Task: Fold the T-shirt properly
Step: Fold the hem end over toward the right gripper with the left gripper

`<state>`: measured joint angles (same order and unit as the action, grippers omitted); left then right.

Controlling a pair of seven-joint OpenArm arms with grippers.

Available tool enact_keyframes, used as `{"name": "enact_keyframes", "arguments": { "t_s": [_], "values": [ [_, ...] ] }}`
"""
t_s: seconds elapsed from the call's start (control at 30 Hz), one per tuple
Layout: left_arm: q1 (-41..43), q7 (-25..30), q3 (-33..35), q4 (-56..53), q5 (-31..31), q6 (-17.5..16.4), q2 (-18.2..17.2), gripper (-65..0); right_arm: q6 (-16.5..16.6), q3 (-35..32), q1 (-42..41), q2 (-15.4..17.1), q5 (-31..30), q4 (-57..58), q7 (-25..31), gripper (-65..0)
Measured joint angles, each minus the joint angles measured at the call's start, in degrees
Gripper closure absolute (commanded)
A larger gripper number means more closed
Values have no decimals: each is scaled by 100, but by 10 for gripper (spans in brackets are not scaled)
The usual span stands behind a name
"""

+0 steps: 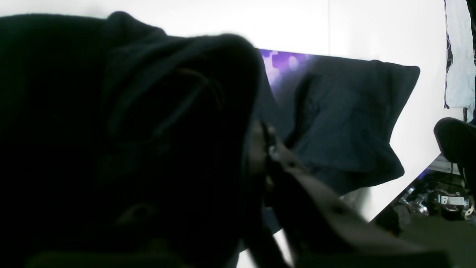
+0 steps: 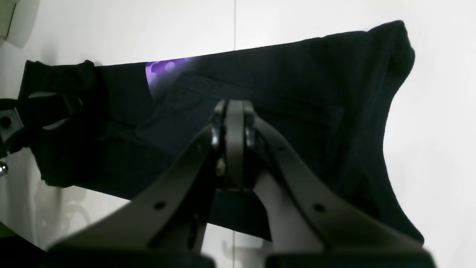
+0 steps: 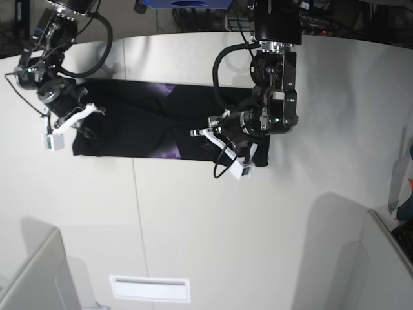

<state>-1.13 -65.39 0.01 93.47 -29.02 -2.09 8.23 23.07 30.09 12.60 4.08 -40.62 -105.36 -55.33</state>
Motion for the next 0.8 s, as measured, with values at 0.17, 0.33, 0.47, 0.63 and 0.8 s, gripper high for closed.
{"name": "enact_keyframes", "arguments": {
  "t_s": [0.17, 0.33, 0.47, 0.63, 0.8],
  "values": [
    [0, -2, -2, 0, 0, 0, 2, -377, 0, 0, 0, 0, 0, 0, 0, 0],
    [-114, -4, 538, -81, 13, 17, -48, -436, 0, 0, -2, 0, -2, 0, 0, 0],
    [-470, 24, 1182, -511, -46, 11, 15, -434, 0, 0, -4, 2, -4, 0, 4, 0],
    [-894, 295, 1499, -1226, -13, 42, -50, -434, 0, 2, -2, -2, -24, 0, 0, 0],
    [-868, 271, 1471, -664, -1285, -2, -63, -428, 0, 31, -2, -17, -28, 0, 2, 0]
  ]
}}
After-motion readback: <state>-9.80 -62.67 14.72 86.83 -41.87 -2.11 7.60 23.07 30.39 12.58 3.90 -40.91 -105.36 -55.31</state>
